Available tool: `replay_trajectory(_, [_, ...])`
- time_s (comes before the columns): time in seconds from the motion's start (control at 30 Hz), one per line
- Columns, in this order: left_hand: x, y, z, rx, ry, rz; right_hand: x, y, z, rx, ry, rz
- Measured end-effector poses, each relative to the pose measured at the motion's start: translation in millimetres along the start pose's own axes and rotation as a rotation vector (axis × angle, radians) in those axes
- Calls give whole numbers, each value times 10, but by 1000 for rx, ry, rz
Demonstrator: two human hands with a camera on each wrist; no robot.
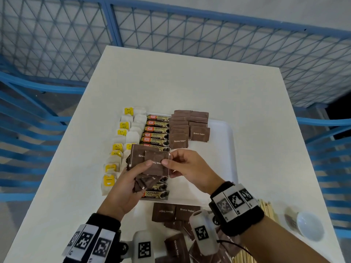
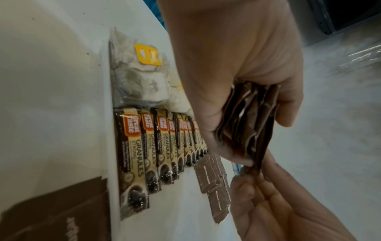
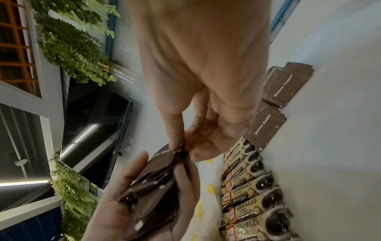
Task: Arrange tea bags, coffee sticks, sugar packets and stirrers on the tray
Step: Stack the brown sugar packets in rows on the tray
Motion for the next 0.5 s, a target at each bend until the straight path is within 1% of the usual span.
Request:
replay_trajectory(0.07, [-20,10,-30,-14,37,18,17,20,20,30,-11,12])
replay_trajectory(0.17, [-34,2,-48,-30,10,36,57,63,68,56,2,50])
replay_trajectory(0.3, [-23,-25,3,-52,-7,44,121,95,159,0,16,69])
replay_trajectory(0.33, [-17,-23,36,-43,0,37,128,92,195,-21,53,76])
replay_trajectory(0.4, [-24,-5,62,-5,-27,50,137,80,286,-62,262,123])
replay_trajectory(0.47, [-48,36,47,68,-75,80,141,69,355,-49,502,190])
replay_trajectory(0.5, [-61,56,9,118,-100,102,141,65,368,-26,557,215])
Point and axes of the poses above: each hand's wrist, its own y-axis away from the middle knuckle, its own z-axis out of the back of the hand, x = y × z, the point moved 1 cm from there along -y, towards the middle knuckle, and after that the axes turned 4 degrees about x, right-handed, at the moved point
